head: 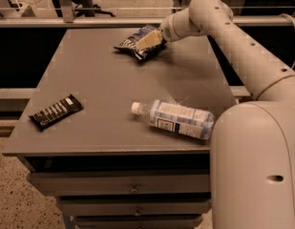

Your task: Pick blue chip bag

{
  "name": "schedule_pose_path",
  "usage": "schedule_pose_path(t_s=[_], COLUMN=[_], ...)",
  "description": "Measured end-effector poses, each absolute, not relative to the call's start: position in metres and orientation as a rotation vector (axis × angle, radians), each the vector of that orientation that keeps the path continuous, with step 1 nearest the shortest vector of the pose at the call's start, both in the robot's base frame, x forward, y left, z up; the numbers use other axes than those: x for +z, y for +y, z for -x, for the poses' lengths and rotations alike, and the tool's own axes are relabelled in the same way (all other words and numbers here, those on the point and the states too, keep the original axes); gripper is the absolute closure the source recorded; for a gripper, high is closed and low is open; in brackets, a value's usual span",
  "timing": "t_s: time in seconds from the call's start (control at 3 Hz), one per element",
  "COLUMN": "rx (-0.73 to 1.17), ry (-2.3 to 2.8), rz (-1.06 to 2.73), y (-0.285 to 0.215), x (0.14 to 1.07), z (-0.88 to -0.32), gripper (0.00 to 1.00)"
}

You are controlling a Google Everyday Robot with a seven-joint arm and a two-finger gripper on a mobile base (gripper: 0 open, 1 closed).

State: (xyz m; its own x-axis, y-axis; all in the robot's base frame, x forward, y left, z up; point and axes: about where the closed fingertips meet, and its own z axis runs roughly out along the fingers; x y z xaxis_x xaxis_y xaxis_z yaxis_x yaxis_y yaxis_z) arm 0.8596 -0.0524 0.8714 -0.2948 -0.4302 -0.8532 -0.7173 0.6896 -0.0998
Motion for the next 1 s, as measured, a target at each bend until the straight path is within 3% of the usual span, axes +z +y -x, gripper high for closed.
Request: schedule_pose_path(t_s=[1.0], rx=[0.373], ry=[1.874], rz=[0.881], y=[-0.057], x=[0.897], z=[-0.846], gripper=[0.88])
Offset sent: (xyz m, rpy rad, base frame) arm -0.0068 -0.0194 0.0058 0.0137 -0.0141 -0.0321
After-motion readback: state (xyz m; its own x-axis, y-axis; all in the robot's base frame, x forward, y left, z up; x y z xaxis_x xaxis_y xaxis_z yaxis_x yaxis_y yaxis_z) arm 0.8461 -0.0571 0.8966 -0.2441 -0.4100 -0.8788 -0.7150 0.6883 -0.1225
